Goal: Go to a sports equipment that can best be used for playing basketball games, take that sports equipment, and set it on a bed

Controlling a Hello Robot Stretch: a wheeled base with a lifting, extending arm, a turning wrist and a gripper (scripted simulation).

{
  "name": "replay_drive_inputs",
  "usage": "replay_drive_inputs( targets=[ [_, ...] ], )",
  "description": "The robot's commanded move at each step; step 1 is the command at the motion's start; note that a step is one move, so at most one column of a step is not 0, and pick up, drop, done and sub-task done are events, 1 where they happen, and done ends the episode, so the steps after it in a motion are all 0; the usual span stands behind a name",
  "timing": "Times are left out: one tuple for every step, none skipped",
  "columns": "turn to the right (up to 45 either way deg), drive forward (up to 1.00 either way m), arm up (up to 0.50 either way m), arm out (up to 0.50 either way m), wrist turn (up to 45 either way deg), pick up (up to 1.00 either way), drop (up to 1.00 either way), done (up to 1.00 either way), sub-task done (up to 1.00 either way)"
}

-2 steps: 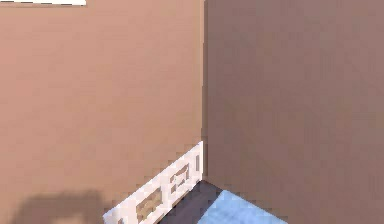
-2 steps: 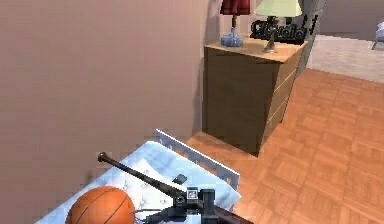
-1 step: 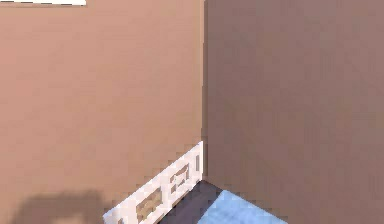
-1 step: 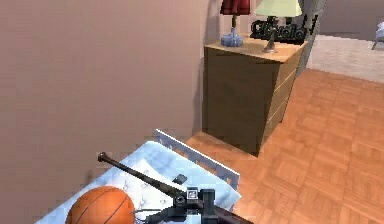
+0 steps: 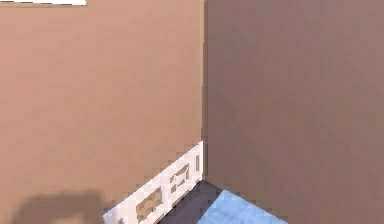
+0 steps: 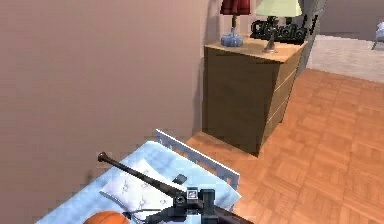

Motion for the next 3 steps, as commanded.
replay_drive_inputs(
  targets=[
    [0.0, 0.00, 0.10, 0.00, 0.0, 0.00, 0.00, 0.00, 0.00],
    [0.0, 0.00, 0.00, -0.08, 0.0, 0.00, 0.00, 0.00, 0.00],
    [0.0, 0.00, 0.00, 0.00, 0.0, 0.00, 0.00, 1.00, 0.00]
  ],
)
